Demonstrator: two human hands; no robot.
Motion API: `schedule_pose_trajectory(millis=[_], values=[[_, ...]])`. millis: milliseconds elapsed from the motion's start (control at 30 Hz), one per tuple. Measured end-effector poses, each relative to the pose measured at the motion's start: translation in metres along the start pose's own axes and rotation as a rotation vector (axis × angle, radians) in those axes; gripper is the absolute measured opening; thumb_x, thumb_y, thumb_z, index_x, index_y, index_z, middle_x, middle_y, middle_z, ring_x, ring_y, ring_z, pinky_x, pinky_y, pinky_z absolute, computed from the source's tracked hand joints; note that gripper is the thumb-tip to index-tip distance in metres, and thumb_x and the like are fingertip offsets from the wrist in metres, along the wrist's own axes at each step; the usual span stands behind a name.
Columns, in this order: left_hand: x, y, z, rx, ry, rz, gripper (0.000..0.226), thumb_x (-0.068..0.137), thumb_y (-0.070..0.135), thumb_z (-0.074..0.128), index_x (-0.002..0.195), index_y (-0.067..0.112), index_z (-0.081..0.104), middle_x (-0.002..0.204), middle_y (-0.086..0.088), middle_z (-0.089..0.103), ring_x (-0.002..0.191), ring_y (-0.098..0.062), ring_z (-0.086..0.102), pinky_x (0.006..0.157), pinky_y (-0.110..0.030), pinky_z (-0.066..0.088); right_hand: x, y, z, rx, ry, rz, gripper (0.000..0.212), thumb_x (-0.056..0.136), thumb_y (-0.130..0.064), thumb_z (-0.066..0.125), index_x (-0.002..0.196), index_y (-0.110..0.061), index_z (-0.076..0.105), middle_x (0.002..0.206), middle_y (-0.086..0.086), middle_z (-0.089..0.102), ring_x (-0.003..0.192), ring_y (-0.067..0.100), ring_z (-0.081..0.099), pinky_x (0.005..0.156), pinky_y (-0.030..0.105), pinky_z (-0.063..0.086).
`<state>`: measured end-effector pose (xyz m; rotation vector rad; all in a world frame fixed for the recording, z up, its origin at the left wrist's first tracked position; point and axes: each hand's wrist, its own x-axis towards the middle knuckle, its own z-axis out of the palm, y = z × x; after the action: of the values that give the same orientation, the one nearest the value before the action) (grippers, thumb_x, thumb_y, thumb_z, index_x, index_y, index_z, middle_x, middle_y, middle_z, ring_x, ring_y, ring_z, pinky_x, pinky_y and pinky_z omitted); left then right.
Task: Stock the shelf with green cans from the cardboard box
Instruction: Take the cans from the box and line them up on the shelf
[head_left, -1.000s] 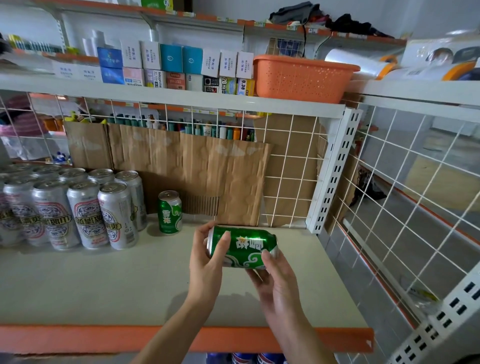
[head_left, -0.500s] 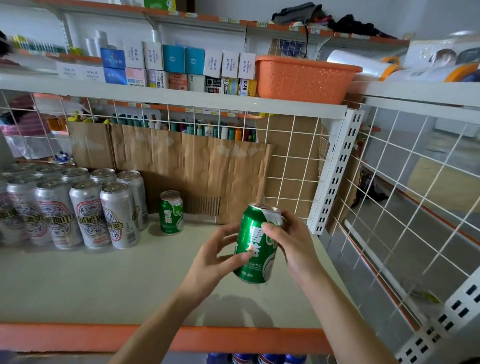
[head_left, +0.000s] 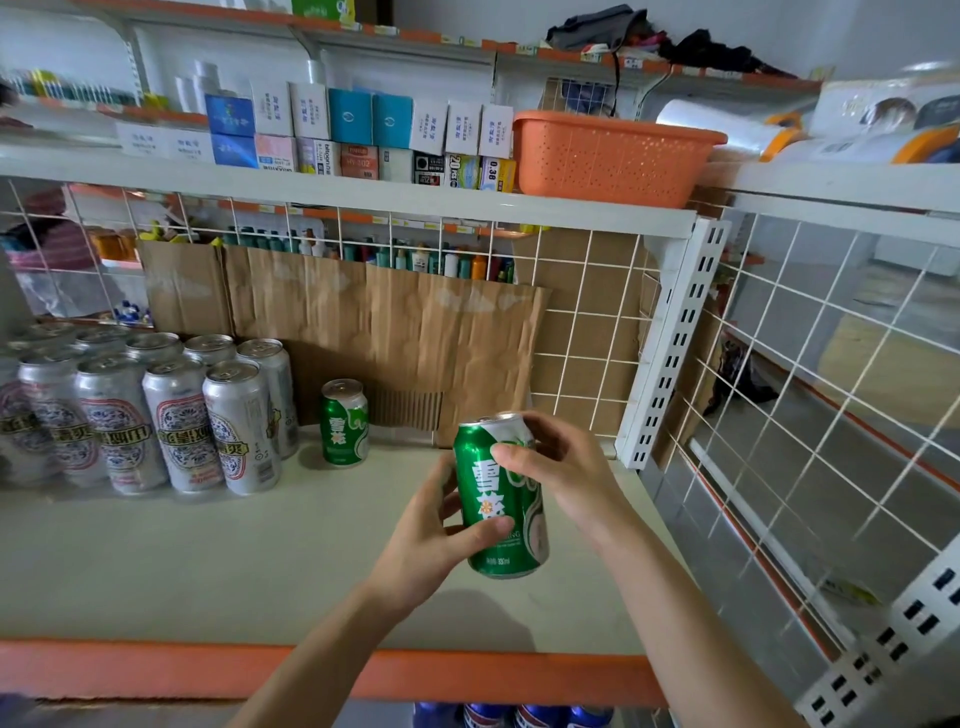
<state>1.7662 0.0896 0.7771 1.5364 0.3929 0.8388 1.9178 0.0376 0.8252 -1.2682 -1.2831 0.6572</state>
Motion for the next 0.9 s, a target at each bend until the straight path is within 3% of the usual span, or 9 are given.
schedule_pose_trajectory(millis=[100,233,300,400,467,567,633,733,900], values=[[0.002,-0.006,-0.002,0.024,0.061,0.004,0.074,0.055,0.035,0.076,0.122,0.019,0.049,0.112,-0.002,0.065,0.104,-0.017,0.062,0.078,-0.025,0.052,-0.002,0.006,0.002,0.032,-0.023,0.048,0.06,0.055,-0.047,0.073,0.108,-0.023,0.065,0.103,-0.003,0.072,0.098,0.012,0.067,0.083,0.023,0.053],[0.007,-0.013,-0.017,0.047,0.115,-0.039,0.074,0.05,0.035,0.078,0.117,0.02,0.05,0.108,0.0,0.065,0.102,-0.016,0.062,0.075,-0.023,0.053,-0.01,0.019,-0.003,-0.014,0.033,0.093,0.058,0.071,-0.055,0.061,0.123,-0.03,0.054,0.108,-0.025,0.063,0.099,-0.013,0.058,0.078,0.003,0.044],[0.01,-0.014,-0.03,0.084,0.109,-0.069,0.081,0.047,0.033,0.079,0.121,0.018,0.048,0.111,-0.001,0.063,0.103,-0.015,0.061,0.076,-0.023,0.054,-0.016,0.036,-0.004,-0.084,0.084,0.149,0.058,0.072,-0.063,0.054,0.123,-0.035,0.05,0.111,-0.025,0.059,0.101,-0.016,0.054,0.081,0.004,0.043],[0.016,-0.018,-0.049,0.143,0.105,-0.146,0.08,0.048,0.02,0.083,0.119,0.024,0.047,0.112,-0.001,0.061,0.104,-0.013,0.059,0.086,-0.033,0.053,-0.031,0.078,0.003,-0.276,0.088,0.271,0.061,0.084,-0.059,0.055,0.134,-0.028,0.041,0.131,-0.008,0.052,0.12,0.005,0.049,0.091,0.012,0.037],[0.02,-0.022,-0.057,0.184,0.11,-0.183,0.075,0.054,0.005,0.082,0.114,0.03,0.045,0.112,0.001,0.059,0.104,-0.01,0.056,0.092,-0.038,0.05,-0.04,0.097,0.013,-0.422,0.028,0.328,0.071,0.085,-0.061,0.047,0.144,-0.024,0.031,0.148,-0.004,0.035,0.133,0.011,0.036,0.1,0.019,0.031],[0.027,-0.027,-0.062,0.219,0.114,-0.223,0.078,0.06,-0.012,0.077,0.114,0.029,0.037,0.106,0.005,0.056,0.097,-0.007,0.055,0.088,-0.037,0.048,-0.041,0.118,0.025,-0.73,-0.083,0.291,0.112,0.06,-0.093,0.006,0.15,-0.026,0.012,0.158,-0.002,0.011,0.146,0.017,0.008,0.116,0.035,0.012],[0.033,-0.031,-0.066,0.257,0.108,-0.25,0.082,0.063,-0.018,0.072,0.123,0.021,0.033,0.106,0.002,0.054,0.101,-0.015,0.054,0.088,-0.037,0.046,-0.037,0.126,0.03,-0.939,-0.142,0.249,0.112,0.056,-0.091,-0.005,0.151,-0.03,0.002,0.159,-0.002,-0.004,0.146,0.021,-0.01,0.117,0.04,0.0],[0.039,-0.039,-0.073,0.333,0.068,-0.296,0.088,0.062,-0.018,0.072,0.133,0.012,0.03,0.115,-0.005,0.051,0.112,-0.023,0.049,0.095,-0.042,0.046,-0.037,0.133,0.034,-1.087,-0.224,0.214,0.11,0.055,-0.086,-0.009,0.15,-0.031,-0.001,0.159,0.002,-0.008,0.145,0.027,-0.012,0.116,0.044,-0.002],[0.043,-0.051,-0.082,0.385,0.059,-0.328,0.09,0.061,-0.017,0.074,0.13,0.019,0.03,0.122,-0.007,0.049,0.116,-0.024,0.047,0.1,-0.044,0.044,-0.037,0.14,0.035,-1.13,-0.282,0.272,0.124,0.044,-0.087,-0.02,0.15,-0.028,0.002,0.159,0.006,-0.002,0.146,0.03,-0.005,0.116,0.048,0.001]])
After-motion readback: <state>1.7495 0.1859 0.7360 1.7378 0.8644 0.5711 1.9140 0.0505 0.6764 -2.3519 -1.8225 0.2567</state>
